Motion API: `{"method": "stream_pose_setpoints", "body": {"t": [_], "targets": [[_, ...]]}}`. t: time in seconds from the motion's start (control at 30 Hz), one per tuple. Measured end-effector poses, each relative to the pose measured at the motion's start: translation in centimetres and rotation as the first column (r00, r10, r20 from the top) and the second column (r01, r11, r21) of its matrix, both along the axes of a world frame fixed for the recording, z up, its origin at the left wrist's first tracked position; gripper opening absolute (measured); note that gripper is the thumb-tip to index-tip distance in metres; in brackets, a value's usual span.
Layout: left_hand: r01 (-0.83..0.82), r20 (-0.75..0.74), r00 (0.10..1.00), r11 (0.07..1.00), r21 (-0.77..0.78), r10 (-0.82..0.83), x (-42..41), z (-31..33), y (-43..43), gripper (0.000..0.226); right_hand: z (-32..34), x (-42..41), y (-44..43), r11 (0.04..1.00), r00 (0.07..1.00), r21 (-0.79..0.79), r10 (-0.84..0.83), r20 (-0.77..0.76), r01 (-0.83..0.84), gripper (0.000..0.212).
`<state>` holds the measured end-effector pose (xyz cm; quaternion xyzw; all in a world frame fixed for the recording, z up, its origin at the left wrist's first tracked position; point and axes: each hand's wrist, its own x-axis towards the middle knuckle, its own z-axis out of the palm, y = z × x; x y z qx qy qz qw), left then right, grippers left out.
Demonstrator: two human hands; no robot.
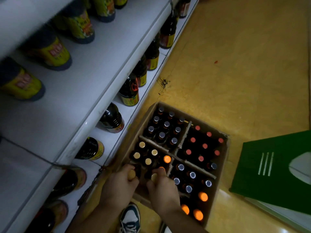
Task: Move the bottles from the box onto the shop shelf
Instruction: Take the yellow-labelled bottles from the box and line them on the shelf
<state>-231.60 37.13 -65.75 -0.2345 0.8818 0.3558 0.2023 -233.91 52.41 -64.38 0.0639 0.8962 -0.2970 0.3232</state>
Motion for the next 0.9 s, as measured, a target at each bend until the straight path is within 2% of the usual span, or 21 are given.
{"method": "stream_pose_setpoints", "body": {"t": [0.3, 0.43, 0.7, 0.9], "targets": [[0.022, -0.062, 0.998, 0.999, -0.05, -0.025, 0.5, 9.5, 1.3, 0.018, 9.9, -0.7, 1.8, 0.997, 0.99, 0.01, 0.081, -0.112, -0.08, 0.026], [0.03, -0.104, 0.994, 0.996, -0.083, -0.039, 1.1, 13.9, 1.9, 0.021, 14.4, -0.5, 2.6, 0.992, 0.981, 0.005, 0.129, -0.146, -0.13, 0.019], [-0.015, -0.16, 0.987, 0.99, -0.139, -0.008, 2.1, 23.0, 3.1, 0.027, 23.3, 0.0, 3.9, 0.986, 0.964, -0.006, 0.163, -0.209, -0.168, 0.029], [-0.036, -0.182, 0.983, 0.988, -0.151, 0.008, 2.5, 29.4, 4.0, 0.024, 29.9, 0.1, 4.9, 0.985, 0.954, 0.012, 0.17, -0.245, -0.173, 0.026]]}}
